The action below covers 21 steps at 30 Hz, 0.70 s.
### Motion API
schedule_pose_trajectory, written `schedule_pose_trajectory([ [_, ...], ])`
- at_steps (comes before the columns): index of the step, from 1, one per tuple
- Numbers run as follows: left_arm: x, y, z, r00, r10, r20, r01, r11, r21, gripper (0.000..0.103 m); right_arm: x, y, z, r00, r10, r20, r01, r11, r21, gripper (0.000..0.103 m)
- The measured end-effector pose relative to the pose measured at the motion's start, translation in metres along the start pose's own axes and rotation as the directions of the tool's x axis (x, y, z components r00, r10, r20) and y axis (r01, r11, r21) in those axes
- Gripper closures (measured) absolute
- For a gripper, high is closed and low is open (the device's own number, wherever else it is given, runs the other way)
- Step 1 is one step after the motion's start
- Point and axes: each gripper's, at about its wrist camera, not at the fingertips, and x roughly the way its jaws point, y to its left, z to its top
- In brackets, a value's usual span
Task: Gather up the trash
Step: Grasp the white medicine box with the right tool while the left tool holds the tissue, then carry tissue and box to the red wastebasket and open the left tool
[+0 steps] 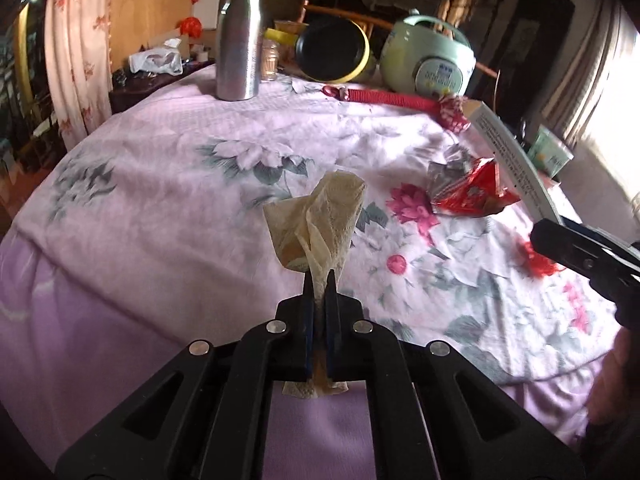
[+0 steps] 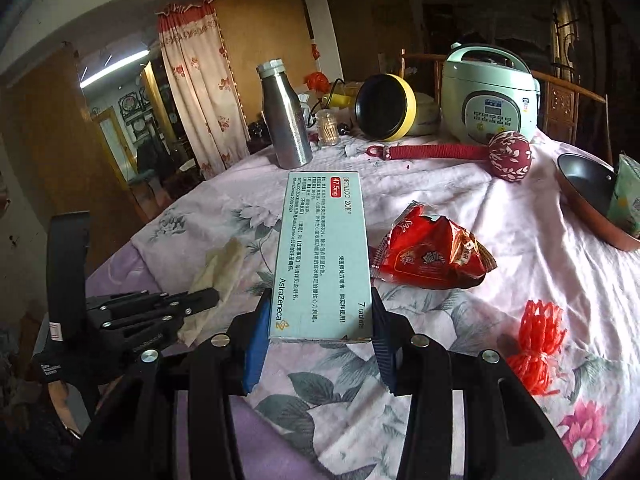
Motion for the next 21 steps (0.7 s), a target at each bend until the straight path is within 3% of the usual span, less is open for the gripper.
schedule_pose_trajectory([
  [4, -0.043, 0.007, -0.003, 0.997, 0.025, 0.074, -0.023, 0.999, -0.027, 0.098, -0.007, 0.002, -0.007, 1.000, 0.027, 0.009, -0.028, 0.999, 0.024, 0.058],
  [12, -0.125, 0.057, -0.014, 0.971, 0.138, 0.196, -0.111, 0.984, -0.140, 0.098, -0.033, 0.031, -0.021, 0.991, 0.109, 0.075, -0.113, 0.993, 0.043, 0.058],
  [18, -0.180, 0.117, -0.046, 0.935, 0.263, 0.238, -0.198, 0.944, -0.263, 0.098, -0.035, 0.083, -0.024, 0.975, 0.207, 0.077, -0.208, 0.978, 0.008, 0.058],
  [21, -0.206, 0.155, -0.067, 0.916, 0.327, 0.233, -0.238, 0.909, -0.343, 0.098, -0.031, 0.119, -0.022, 0.962, 0.265, 0.065, -0.264, 0.964, -0.025, 0.058],
])
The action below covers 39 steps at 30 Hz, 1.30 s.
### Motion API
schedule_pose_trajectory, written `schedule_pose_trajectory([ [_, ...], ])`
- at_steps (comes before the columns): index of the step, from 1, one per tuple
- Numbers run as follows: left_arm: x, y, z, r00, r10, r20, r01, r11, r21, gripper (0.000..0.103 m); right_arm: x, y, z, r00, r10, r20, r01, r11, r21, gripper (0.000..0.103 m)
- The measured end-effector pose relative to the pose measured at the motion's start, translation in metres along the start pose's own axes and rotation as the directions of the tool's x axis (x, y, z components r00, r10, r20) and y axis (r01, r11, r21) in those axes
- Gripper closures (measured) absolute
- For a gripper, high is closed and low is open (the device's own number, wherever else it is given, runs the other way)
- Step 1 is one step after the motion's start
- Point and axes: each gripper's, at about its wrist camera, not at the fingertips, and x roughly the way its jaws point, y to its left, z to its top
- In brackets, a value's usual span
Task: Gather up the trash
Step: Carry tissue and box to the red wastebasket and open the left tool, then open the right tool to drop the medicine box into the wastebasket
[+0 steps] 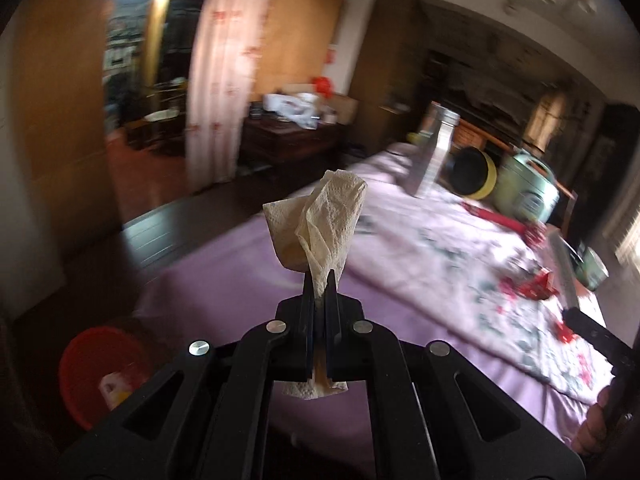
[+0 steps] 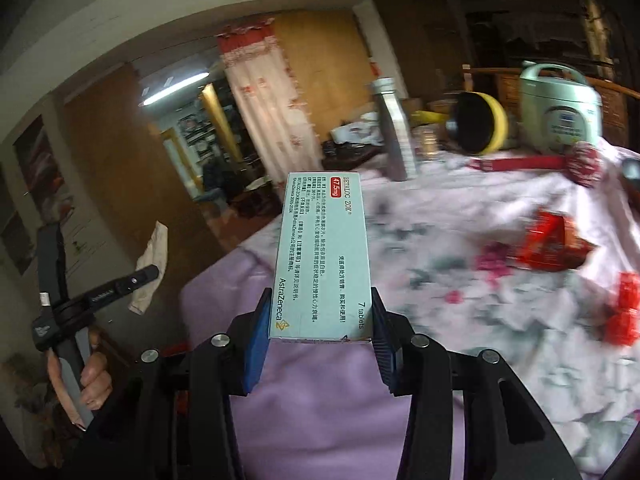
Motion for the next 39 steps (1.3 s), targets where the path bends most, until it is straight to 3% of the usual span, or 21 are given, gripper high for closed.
schedule_pose_trajectory([
  [4, -0.014, 0.071, -0.014, 0.993, 0.119, -0.004, -0.119, 0.989, -0.091, 0.098, 0.022, 0.051, -0.001, 0.996, 0.080, -0.031, -0.081, 0.995, -0.049, 0.058],
  [9, -0.018, 0.142, -0.043, 0.975, 0.212, -0.065, -0.220, 0.961, -0.165, 0.098, 0.054, 0.115, -0.014, 0.982, 0.162, -0.099, -0.171, 0.980, -0.098, 0.058],
  [15, -0.011, 0.212, -0.079, 0.953, 0.263, -0.150, -0.294, 0.923, -0.250, 0.098, 0.097, 0.185, -0.038, 0.950, 0.217, -0.225, -0.254, 0.956, -0.150, 0.058],
  [22, 0.008, 0.264, -0.104, 0.926, 0.303, -0.224, -0.361, 0.883, -0.298, 0.095, 0.137, 0.243, -0.070, 0.919, 0.192, -0.343, -0.269, 0.943, -0.193, 0.058],
  [23, 0.012, 0.268, -0.106, 0.924, 0.300, -0.235, -0.364, 0.880, -0.305, 0.092, 0.143, 0.251, -0.074, 0.915, 0.183, -0.361, -0.268, 0.942, -0.201, 0.058],
  [27, 0.015, 0.293, -0.115, 0.928, 0.268, -0.259, -0.352, 0.859, -0.373, 0.050, 0.167, 0.273, -0.086, 0.896, 0.161, -0.413, -0.271, 0.937, -0.222, 0.058],
  [33, -0.016, 0.333, -0.121, 0.914, 0.325, -0.243, -0.405, 0.778, -0.481, 0.035, 0.211, 0.321, -0.114, 0.845, 0.157, -0.511, -0.317, 0.917, -0.243, 0.058],
  [39, -0.033, 0.352, -0.129, 0.877, 0.409, -0.253, -0.480, 0.704, -0.523, 0.027, 0.250, 0.364, -0.142, 0.800, 0.123, -0.588, -0.347, 0.894, -0.285, 0.058],
])
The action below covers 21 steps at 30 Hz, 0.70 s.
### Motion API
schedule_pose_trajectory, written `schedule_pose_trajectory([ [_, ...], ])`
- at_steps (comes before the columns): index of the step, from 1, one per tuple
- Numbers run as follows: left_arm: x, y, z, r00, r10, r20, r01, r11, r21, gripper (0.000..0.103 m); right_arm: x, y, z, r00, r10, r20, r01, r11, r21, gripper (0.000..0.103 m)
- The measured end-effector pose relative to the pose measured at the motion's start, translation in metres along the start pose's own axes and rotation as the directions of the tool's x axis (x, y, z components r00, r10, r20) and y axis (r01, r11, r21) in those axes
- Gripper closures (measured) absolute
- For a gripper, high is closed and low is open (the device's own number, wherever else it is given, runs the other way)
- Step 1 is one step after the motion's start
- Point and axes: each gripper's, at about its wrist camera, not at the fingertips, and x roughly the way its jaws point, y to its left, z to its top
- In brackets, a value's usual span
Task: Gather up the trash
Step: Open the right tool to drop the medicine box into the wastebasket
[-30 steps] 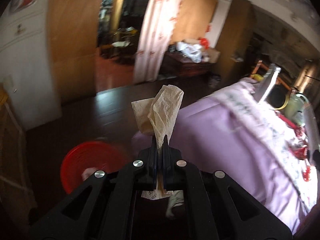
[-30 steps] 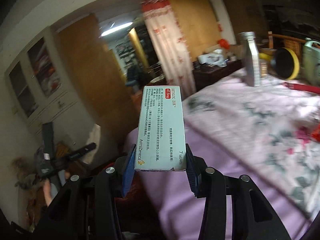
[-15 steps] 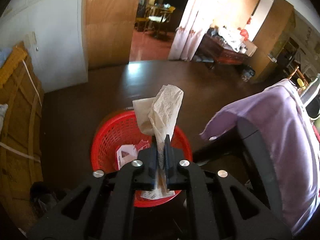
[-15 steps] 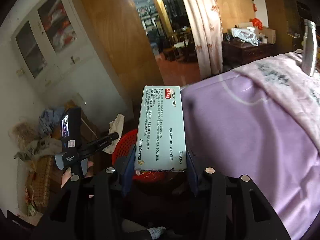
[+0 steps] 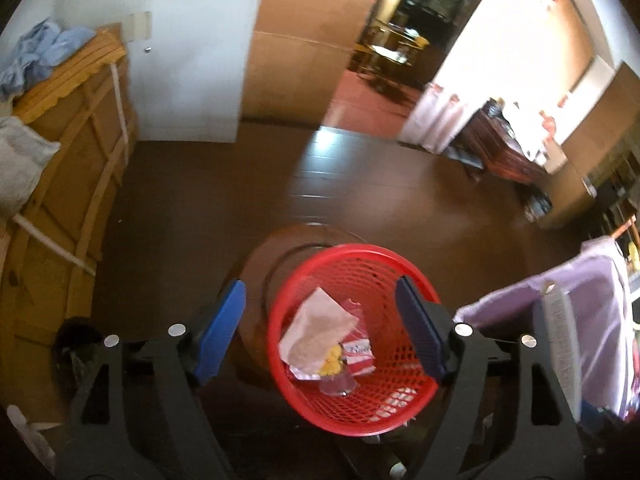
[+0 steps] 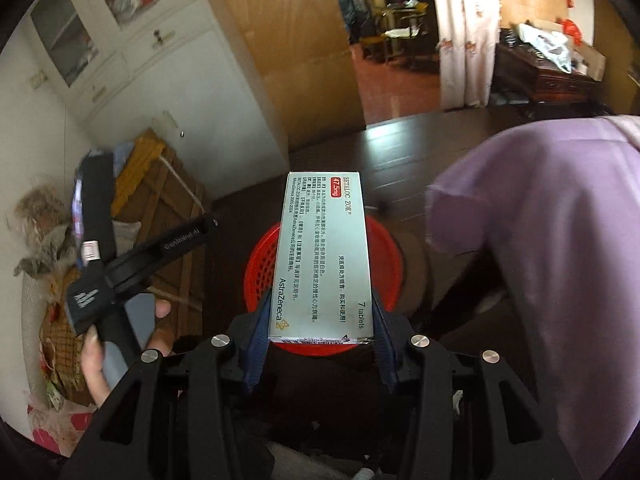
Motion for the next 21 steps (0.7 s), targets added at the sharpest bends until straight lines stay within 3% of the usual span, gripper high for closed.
schedule_pose_trajectory([
  [3, 0.004, 0.008, 0.002, 1.000, 0.001, -0.015, -0.002, 1.000, -0.029, 0.027, 0.024, 0.013, 0.007, 0.999, -0.013, -0.032, 0.013, 1.000, -0.025, 0.057],
  [4, 0.006, 0.006, 0.003, 1.000, 0.001, -0.019, -0.002, 0.999, -0.033, 0.027, 0.033, 0.016, 0.010, 0.999, -0.035, -0.040, 0.033, 0.999, -0.038, 0.054],
  [5, 0.007, 0.006, 0.004, 1.000, 0.001, -0.022, -0.002, 0.999, -0.035, 0.027, 0.040, 0.019, 0.011, 0.997, -0.057, -0.049, 0.055, 0.997, -0.049, 0.045],
  [7, 0.009, 0.001, 0.005, 1.000, 0.005, -0.021, -0.006, 1.000, -0.031, 0.027, 0.046, 0.021, 0.012, 0.996, -0.079, -0.050, 0.076, 0.996, -0.046, 0.043],
  [16, 0.007, -0.009, 0.000, 1.000, -0.005, -0.021, 0.005, 1.000, -0.017, 0.023, 0.004, -0.009, 0.001, 0.998, -0.066, -0.002, 0.066, 0.997, 0.042, 0.042],
  [21, -0.001, -0.029, -0.005, 1.000, 0.007, -0.013, -0.007, 0.998, 0.064, 0.018, -0.013, -0.013, -0.015, 0.998, -0.067, 0.013, 0.067, 0.997, 0.047, 0.037],
])
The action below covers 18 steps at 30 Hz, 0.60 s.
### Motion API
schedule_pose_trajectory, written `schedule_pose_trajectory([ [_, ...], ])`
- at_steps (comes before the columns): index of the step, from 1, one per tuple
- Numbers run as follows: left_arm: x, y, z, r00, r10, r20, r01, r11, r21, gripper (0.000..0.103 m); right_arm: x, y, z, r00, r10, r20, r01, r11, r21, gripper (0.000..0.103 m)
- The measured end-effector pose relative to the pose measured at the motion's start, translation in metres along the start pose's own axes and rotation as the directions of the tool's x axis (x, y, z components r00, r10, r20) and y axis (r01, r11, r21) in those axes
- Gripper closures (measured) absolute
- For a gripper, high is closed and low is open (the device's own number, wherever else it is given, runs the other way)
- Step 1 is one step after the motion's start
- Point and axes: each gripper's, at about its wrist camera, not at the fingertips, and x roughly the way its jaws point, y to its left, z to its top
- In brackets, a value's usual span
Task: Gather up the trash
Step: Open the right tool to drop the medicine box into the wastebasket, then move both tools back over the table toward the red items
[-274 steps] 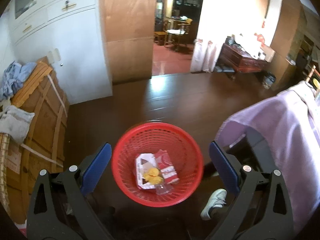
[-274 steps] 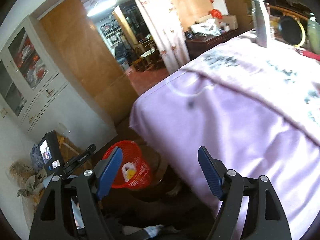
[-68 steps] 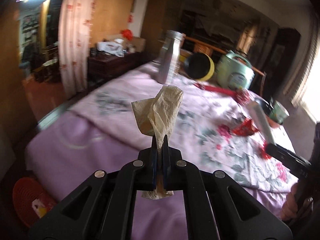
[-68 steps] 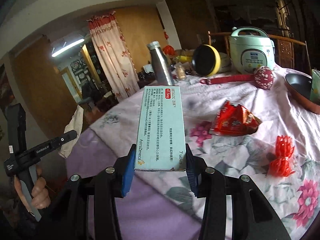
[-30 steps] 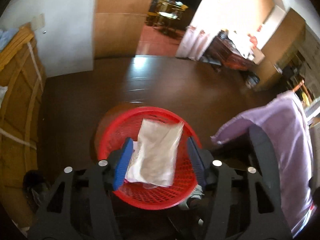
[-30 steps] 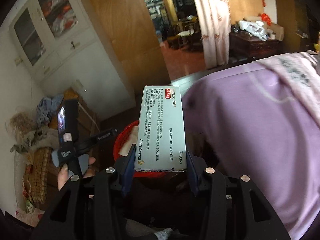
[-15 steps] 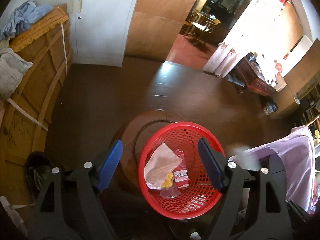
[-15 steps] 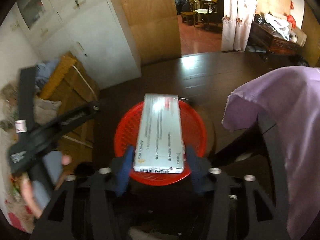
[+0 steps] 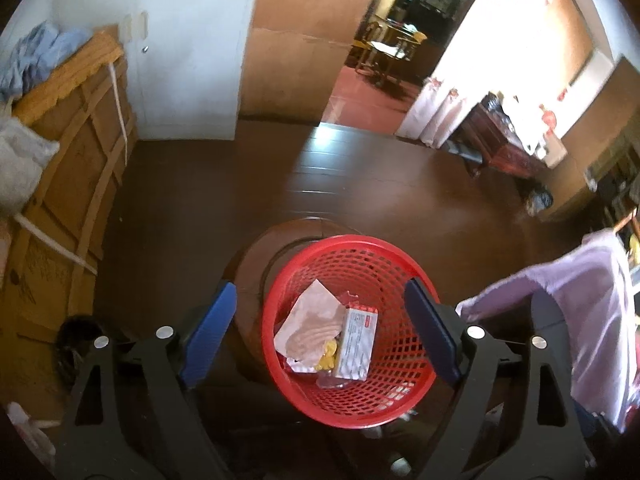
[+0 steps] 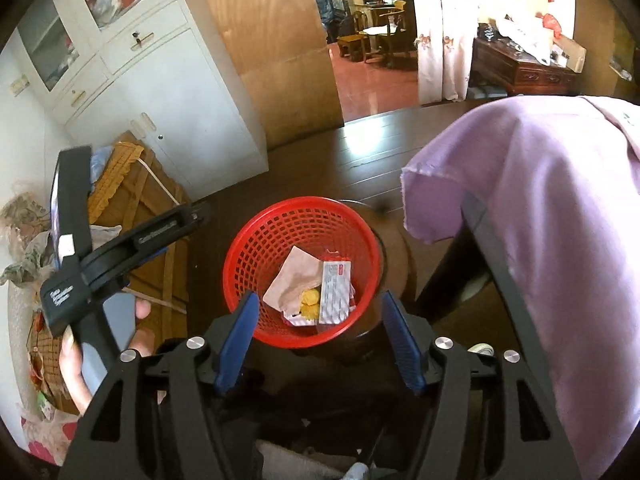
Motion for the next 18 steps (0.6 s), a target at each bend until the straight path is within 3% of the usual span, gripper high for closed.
schedule_pose_trajectory([
  [7, -0.012, -0.031, -0.012, 0.999, 0.027, 0.046, -0.032, 0.993, 0.117, 0.016, -0.033, -0.017, -0.017, 0.999, -0.014, 0.040, 0.012, 0.999, 0.049, 0.034],
  [18, -0.054, -0.073, -0.032, 0.988, -0.061, 0.138, 0.026, 0.970, 0.241, 0.014, -0.109, -0.041, -0.047, 0.977, -0.086, 0.197, 0.062, 0.990, 0.125, 0.030],
])
